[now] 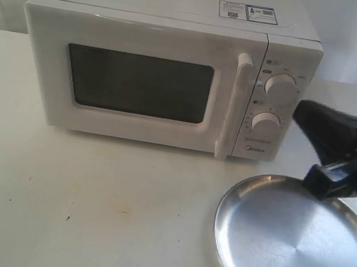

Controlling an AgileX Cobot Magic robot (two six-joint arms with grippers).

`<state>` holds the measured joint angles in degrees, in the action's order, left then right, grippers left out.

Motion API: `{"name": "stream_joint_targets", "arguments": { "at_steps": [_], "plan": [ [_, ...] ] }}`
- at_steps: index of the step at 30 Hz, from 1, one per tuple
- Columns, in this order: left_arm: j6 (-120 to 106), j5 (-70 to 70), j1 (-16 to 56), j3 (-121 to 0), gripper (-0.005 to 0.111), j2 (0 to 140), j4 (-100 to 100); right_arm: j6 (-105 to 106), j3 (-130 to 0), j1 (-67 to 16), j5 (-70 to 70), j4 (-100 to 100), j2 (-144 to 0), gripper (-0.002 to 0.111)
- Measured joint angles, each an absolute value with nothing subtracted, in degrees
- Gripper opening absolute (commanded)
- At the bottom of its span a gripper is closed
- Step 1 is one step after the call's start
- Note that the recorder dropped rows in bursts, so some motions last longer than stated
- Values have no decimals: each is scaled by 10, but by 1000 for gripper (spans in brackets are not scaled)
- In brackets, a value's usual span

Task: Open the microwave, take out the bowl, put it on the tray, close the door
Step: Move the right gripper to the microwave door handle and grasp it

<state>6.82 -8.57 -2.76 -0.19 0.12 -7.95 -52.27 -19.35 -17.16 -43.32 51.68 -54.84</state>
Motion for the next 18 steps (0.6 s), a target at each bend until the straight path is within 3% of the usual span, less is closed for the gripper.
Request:
{"name": "stream_joint_targets", "arguments": {
  "at_steps": [6,13,15,18],
  "plan": [
    [68,-86,-28,-2,0,1,-80,-384,-193,-172,-528,418,-769,0],
    [68,-86,-28,-2,0,1,-80,-312,-194,-172,-527,406,-806,3],
    [68,-86,-28,-2,0,1,-80,-278,-194,-172,-526,411,-806,10],
    [68,-86,-28,-2,0,1,-80,-244,-194,-172,-527,429,-806,43]
  ]
}}
